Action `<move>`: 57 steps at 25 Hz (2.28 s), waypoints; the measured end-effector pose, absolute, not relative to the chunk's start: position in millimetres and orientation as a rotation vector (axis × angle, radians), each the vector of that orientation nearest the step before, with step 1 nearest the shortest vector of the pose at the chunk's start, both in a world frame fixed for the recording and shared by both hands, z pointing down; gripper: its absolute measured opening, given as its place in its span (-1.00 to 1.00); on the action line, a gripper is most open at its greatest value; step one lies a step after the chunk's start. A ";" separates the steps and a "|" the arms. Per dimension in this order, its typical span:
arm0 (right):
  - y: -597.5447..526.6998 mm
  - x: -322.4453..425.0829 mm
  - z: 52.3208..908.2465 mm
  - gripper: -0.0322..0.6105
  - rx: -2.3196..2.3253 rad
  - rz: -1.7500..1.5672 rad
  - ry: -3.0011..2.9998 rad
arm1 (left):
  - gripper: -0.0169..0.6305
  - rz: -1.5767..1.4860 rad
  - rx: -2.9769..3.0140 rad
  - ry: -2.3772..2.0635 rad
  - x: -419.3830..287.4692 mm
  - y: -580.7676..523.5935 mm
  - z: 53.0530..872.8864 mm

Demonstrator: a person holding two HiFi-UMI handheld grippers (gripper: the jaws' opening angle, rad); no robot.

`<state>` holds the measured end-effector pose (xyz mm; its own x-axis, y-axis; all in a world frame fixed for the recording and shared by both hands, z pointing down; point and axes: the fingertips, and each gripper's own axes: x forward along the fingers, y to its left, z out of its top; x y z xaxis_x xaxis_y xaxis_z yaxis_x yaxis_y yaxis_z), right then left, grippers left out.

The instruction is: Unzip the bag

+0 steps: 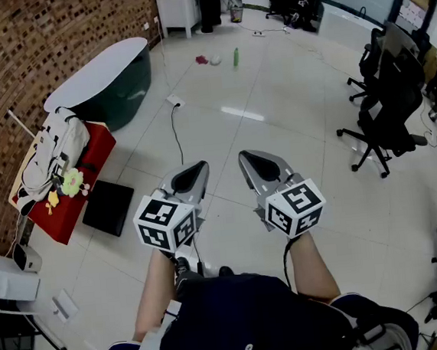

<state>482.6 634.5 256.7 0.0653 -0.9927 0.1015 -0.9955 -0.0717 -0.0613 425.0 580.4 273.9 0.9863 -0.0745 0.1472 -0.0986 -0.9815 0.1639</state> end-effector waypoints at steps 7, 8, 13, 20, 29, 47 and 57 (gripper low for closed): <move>551.9 429.8 258.6 -0.88 2.083 0.167 -2.326 | -0.94 0.211 2.940 -0.429 358.5 500.9 276.5; 539.6 419.1 259.0 -0.89 2.042 0.167 -2.361 | -0.94 0.213 2.929 -0.483 345.3 490.0 276.9; 479.0 357.3 256.2 -0.88 1.839 0.150 -2.517 | -0.94 0.195 2.860 -0.740 278.0 433.1 277.4; 396.2 263.6 269.0 -0.89 1.585 0.178 -2.641 | -0.94 0.229 2.774 -1.018 181.5 365.7 293.6; 291.6 152.1 281.2 -0.89 1.443 0.170 -2.637 | -0.94 0.190 2.696 -1.156 70.4 263.5 308.9; 162.6 104.5 326.3 -0.88 1.457 0.279 -2.532 | -0.94 0.241 2.555 -1.163 10.1 134.9 370.2; 45.5 114.3 353.7 -0.88 1.262 0.283 -2.627 | -0.93 0.372 2.413 -1.290 25.3 42.4 413.2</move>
